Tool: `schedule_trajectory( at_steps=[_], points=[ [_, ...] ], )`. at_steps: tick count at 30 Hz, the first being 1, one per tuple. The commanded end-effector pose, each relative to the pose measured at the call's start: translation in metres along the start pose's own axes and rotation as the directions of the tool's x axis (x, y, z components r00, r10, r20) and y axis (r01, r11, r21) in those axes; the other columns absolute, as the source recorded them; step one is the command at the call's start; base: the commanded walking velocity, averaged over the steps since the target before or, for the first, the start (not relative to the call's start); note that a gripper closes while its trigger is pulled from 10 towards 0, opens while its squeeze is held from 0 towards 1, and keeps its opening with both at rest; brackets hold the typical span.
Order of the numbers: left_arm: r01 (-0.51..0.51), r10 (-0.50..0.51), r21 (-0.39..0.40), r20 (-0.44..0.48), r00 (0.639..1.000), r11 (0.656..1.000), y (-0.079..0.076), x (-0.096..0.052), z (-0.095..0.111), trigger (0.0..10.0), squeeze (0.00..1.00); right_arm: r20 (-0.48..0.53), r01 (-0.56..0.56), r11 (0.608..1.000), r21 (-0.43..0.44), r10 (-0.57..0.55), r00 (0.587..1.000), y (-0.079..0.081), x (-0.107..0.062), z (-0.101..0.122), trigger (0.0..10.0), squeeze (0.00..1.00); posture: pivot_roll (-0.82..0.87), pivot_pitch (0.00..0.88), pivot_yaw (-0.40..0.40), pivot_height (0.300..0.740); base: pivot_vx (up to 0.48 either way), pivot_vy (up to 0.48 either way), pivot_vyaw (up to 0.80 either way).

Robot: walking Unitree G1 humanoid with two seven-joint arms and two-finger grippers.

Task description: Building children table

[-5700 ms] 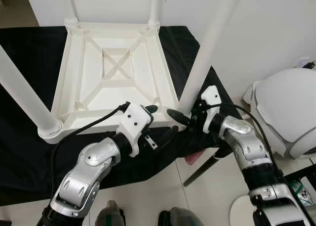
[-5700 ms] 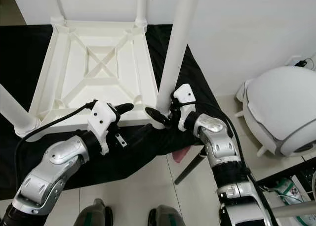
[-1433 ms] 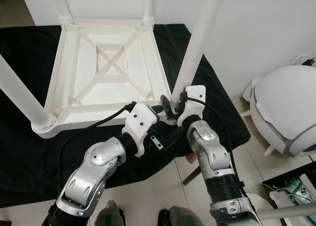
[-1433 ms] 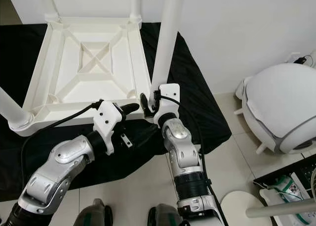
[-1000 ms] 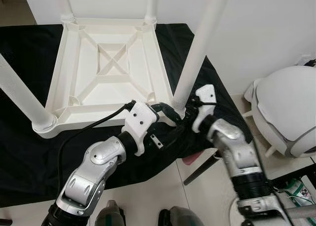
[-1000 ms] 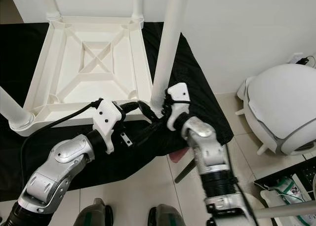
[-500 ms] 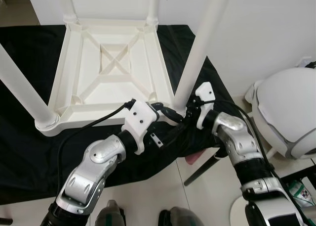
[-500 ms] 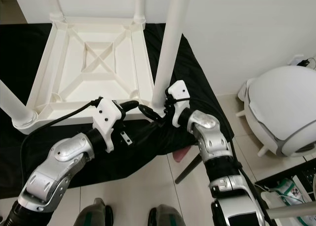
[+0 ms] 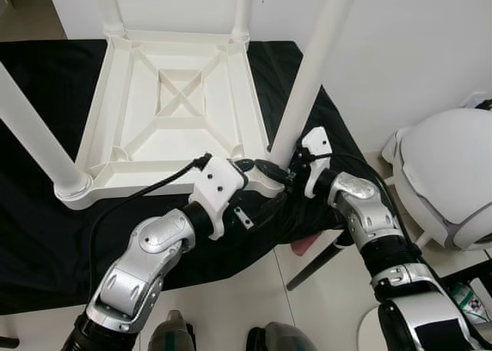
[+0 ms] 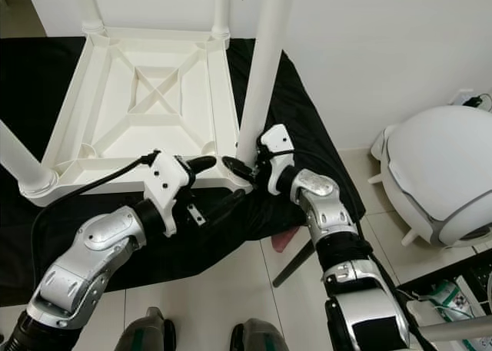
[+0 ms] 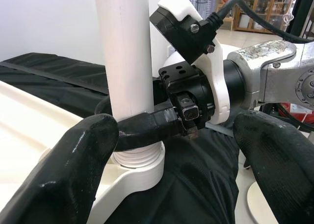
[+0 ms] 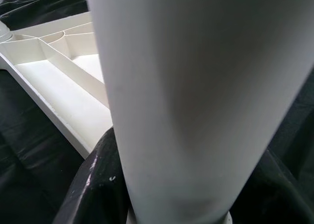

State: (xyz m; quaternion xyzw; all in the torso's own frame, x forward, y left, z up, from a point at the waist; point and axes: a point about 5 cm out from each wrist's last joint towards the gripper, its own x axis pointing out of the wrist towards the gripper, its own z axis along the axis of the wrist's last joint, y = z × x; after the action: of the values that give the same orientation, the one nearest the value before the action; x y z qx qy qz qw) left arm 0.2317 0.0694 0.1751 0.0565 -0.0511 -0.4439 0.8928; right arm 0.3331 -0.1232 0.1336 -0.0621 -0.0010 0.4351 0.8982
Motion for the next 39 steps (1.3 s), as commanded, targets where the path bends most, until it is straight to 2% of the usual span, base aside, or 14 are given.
schedule_trajectory(
  at_steps=[1, 5, 6, 8, 16, 17, 19, 20, 21, 24, 34, 35, 36, 39],
  points=[
    [0.010, -0.010, -0.004, -0.005, 1.000, 1.000, -0.002, 0.001, -0.001, 10.0, 0.00, -0.035, -0.027, 1.000, 0.007, 0.027, 0.999, 0.004, -0.002, -0.010, 0.0, 0.00, 0.03, 0.000, -0.073, 0.740, 0.000, 0.000, 0.00],
    [0.012, -0.012, -0.007, 0.000, 1.000, 1.000, -0.004, 0.001, 0.000, 10.0, 0.00, -0.013, 0.006, 1.000, 0.007, -0.006, 1.000, 0.004, -0.009, -0.009, 0.0, 0.00, 0.03, 0.000, -0.077, 0.740, 0.000, 0.000, 0.00],
    [0.011, -0.011, -0.006, -0.002, 1.000, 1.000, -0.004, 0.001, -0.001, 10.0, 0.00, -0.020, 0.062, 0.998, 0.007, -0.062, 0.998, 0.002, -0.010, -0.010, 8.7, 0.00, 0.02, 0.003, -0.074, 0.740, 0.000, 0.000, 0.00],
    [0.012, -0.012, -0.006, -0.002, 1.000, 1.000, -0.003, 0.001, -0.001, 10.0, 0.00, -0.017, 0.124, 0.992, 0.003, -0.124, 0.992, 0.003, -0.012, -0.009, 10.0, 0.00, 0.01, 0.009, -0.072, 0.740, 0.000, 0.000, 0.00],
    [0.016, -0.016, -0.005, -0.001, 1.000, 1.000, -0.002, 0.003, -0.001, 10.0, 0.00, 0.013, 0.308, 0.951, 0.018, -0.308, 0.951, 0.012, -0.014, -0.004, 10.0, 0.00, 0.00, 0.013, -0.066, 0.740, 0.000, 0.000, 0.00],
    [0.011, -0.011, -0.003, 0.002, 1.000, 1.000, 0.000, 0.004, -0.001, 10.0, 0.00, 0.017, 0.442, 0.895, 0.055, -0.444, 0.896, 0.009, -0.014, -0.001, 10.0, 0.00, -0.01, 0.010, -0.061, 0.740, 0.000, 0.000, 0.00],
    [0.011, -0.011, -0.003, 0.002, 1.000, 1.000, 0.000, 0.004, -0.001, 10.0, 0.00, 0.017, 0.442, 0.895, 0.055, -0.444, 0.896, 0.009, -0.014, -0.001, 10.0, 0.00, -0.01, 0.010, -0.061, 0.740, 0.000, 0.000, 0.00],
    [0.003, -0.003, -0.001, 0.006, 1.000, 1.000, 0.002, 0.004, 0.000, 10.0, 0.00, 0.006, 0.564, 0.822, 0.077, -0.566, 0.824, 0.007, -0.017, -0.001, 10.0, 0.00, 0.00, 0.011, -0.058, 0.740, 0.000, 0.000, 0.00],
    [0.003, -0.003, -0.001, 0.006, 1.000, 1.000, 0.002, 0.004, 0.000, 10.0, 0.00, 0.006, 0.564, 0.822, 0.077, -0.566, 0.824, 0.007, -0.017, -0.001, 10.0, 0.00, 0.00, 0.011, -0.058, 0.740, 0.000, 0.000, 0.00],
    [-0.006, 0.007, -0.004, 0.013, 1.000, 1.000, 0.006, 0.005, 0.001, 10.0, 0.00, -0.030, 0.777, 0.614, 0.134, -0.782, 0.623, 0.010, -0.022, -0.001, 10.0, 0.00, 0.00, 0.009, -0.051, 0.740, 0.000, 0.000, 0.00],
    [-0.006, 0.006, -0.013, 0.011, 1.000, 1.000, 0.007, 0.004, 0.001, 10.0, 0.00, -0.022, 0.777, 0.610, 0.152, -0.784, 0.620, 0.019, -0.020, 0.005, 10.0, 0.00, -0.02, 0.020, -0.043, 0.740, 0.000, 0.000, 0.00],
    [-0.003, 0.003, -0.017, 0.013, 1.000, 1.000, 0.007, 0.005, 0.001, 10.0, 0.00, -0.007, 0.755, 0.631, 0.179, -0.767, 0.642, 0.021, -0.020, 0.006, 10.0, 0.58, -0.02, 0.021, -0.040, 0.740, 0.000, 0.000, 0.00],
    [0.000, 0.001, -0.018, 0.015, 1.000, 1.000, 0.007, 0.007, 0.002, 10.0, 0.00, 0.006, 0.733, 0.651, 0.195, -0.749, 0.663, 0.023, -0.019, 0.008, 10.0, 1.00, -0.03, 0.022, -0.039, 0.740, 0.000, 0.000, 0.00],
    [0.001, -0.001, -0.019, 0.016, 1.000, 1.000, 0.007, 0.007, 0.002, 10.0, 0.00, 0.014, 0.719, 0.665, 0.205, -0.736, 0.677, 0.024, -0.019, 0.009, 10.0, 1.00, -0.03, 0.022, -0.039, 0.740, 0.000, 0.000, 0.00]
  ],
)
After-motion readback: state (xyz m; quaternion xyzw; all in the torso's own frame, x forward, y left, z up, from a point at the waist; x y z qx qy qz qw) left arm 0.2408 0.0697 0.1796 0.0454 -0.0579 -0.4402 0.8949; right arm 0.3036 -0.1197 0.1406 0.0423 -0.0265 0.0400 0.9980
